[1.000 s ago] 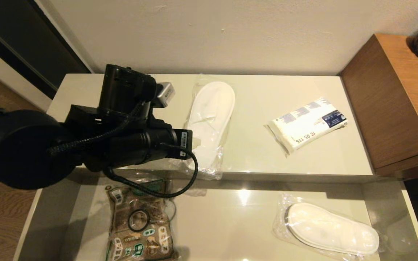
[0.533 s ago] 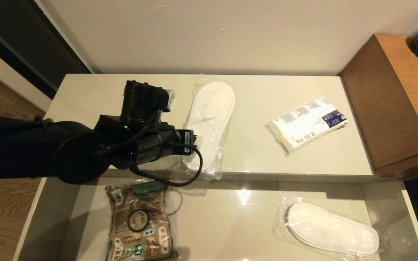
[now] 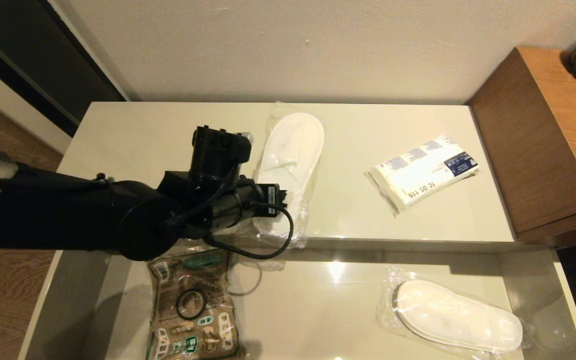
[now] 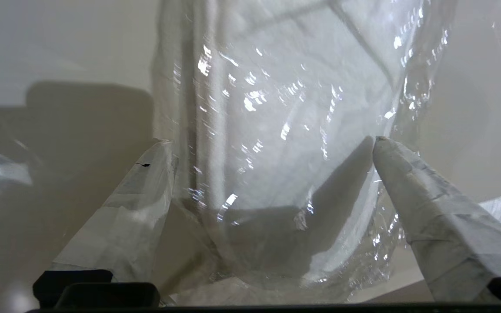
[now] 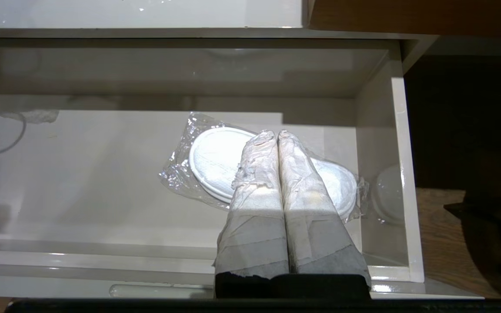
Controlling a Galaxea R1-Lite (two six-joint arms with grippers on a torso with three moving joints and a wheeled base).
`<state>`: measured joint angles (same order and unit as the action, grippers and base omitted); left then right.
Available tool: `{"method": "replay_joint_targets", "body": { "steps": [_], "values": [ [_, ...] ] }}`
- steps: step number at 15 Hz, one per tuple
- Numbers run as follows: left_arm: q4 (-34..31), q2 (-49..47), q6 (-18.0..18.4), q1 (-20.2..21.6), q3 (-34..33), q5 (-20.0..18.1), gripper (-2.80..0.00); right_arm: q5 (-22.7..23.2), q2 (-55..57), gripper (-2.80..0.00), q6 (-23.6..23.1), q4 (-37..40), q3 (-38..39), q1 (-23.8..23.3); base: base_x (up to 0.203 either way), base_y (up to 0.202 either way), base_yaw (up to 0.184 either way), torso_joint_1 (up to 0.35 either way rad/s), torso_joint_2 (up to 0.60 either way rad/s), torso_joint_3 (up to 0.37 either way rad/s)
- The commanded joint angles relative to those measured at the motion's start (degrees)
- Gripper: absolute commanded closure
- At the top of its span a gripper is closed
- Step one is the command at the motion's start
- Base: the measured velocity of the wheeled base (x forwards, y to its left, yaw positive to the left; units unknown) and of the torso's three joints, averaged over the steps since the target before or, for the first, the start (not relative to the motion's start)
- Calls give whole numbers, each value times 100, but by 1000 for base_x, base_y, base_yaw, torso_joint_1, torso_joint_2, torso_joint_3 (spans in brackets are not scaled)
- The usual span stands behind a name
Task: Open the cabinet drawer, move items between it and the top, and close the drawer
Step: Pick up the disposable slippers on the table
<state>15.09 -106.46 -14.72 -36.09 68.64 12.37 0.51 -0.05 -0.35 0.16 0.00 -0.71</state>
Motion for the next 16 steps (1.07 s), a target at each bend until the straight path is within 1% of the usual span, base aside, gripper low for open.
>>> {"method": "replay_joint_targets", "body": {
  "steps": [1,5,6,11,13,14,16],
  "values": [
    [-10,-156,4,-97,-140,31,-280,2,5,0,-1,2,0,0,0,0,0,0,0,0],
    [29,-279,5,-100,-264,28,-280,2,5,0,-9,2,0,0,0,0,0,0,0,0],
    [29,-286,5,-100,-266,37,0,2,5,0,-9,2,0,0,0,0,0,0,0,0],
    [24,-118,-13,-98,-147,28,0,2,5,0,-9,2,0,0,0,0,0,0,0,0],
    [-71,190,-6,-92,-37,26,0,2,5,0,-9,2,0,0,0,0,0,0,0,0],
    [-203,362,-5,-91,21,24,0,2,5,0,-9,2,0,0,0,0,0,0,0,0],
    [-771,900,-12,-93,146,2,0,2,5,0,-9,2,0,0,0,0,0,0,0,0]
  ]
}}
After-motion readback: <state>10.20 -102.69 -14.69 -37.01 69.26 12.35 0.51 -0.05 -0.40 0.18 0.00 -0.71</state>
